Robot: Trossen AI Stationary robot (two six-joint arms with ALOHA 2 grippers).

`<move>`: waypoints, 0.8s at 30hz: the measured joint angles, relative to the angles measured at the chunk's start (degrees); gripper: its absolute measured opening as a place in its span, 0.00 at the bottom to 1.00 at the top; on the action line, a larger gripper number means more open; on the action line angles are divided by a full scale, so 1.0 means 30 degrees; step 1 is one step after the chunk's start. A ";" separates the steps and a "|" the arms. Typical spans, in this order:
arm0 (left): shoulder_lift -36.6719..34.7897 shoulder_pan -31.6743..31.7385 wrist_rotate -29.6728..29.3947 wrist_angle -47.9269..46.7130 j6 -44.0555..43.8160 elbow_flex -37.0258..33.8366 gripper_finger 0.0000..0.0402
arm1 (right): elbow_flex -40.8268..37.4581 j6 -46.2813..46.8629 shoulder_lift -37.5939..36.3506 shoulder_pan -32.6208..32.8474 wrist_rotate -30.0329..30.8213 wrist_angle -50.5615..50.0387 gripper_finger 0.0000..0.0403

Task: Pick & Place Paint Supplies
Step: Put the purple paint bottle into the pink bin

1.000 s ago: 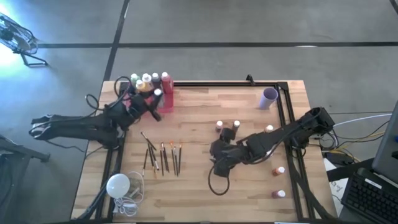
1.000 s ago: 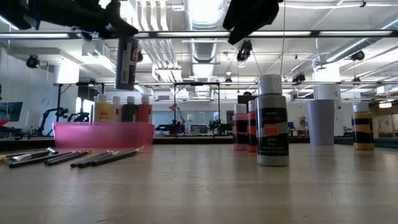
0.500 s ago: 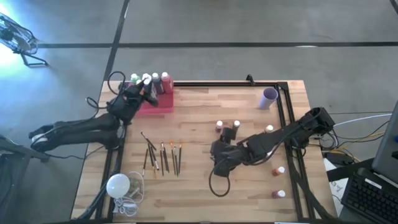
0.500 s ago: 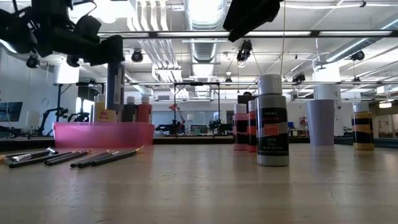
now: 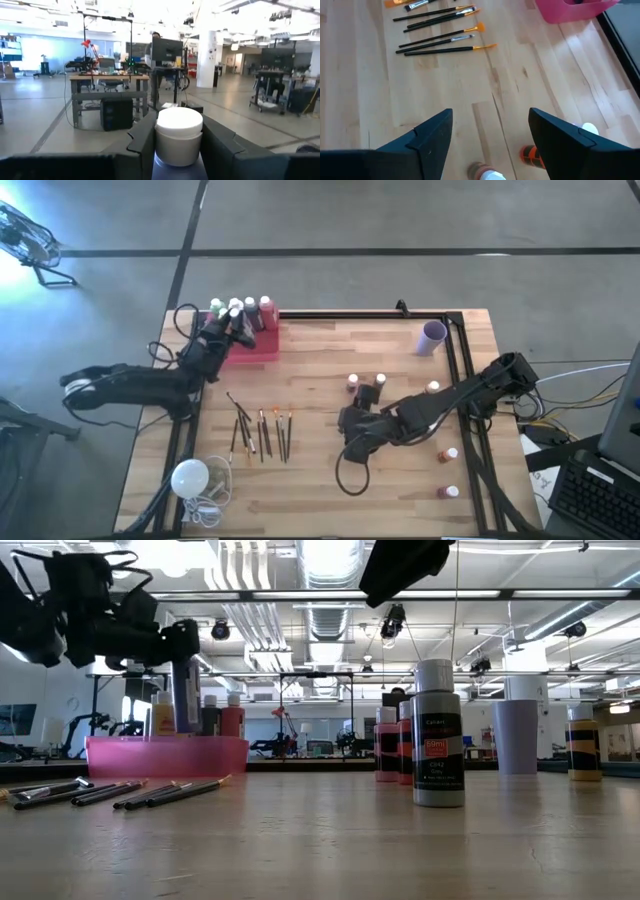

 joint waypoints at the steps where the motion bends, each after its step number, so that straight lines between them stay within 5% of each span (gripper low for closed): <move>1: 0.0316 0.0001 -0.0004 -0.0008 0.0000 -0.0005 0.32 | 0.0000 0.0000 0.0000 0.0007 0.0193 0.0000 0.62; 15: 0.3974 0.1445 -0.0610 0.0834 -0.1408 0.0505 0.32 | -0.0036 0.0022 0.0000 0.0007 0.0359 0.0011 0.56; 24: 0.6638 0.2067 -0.0683 0.3009 -0.1602 0.0591 0.32 | -0.0042 0.0007 0.0000 0.0007 0.0359 0.0015 0.60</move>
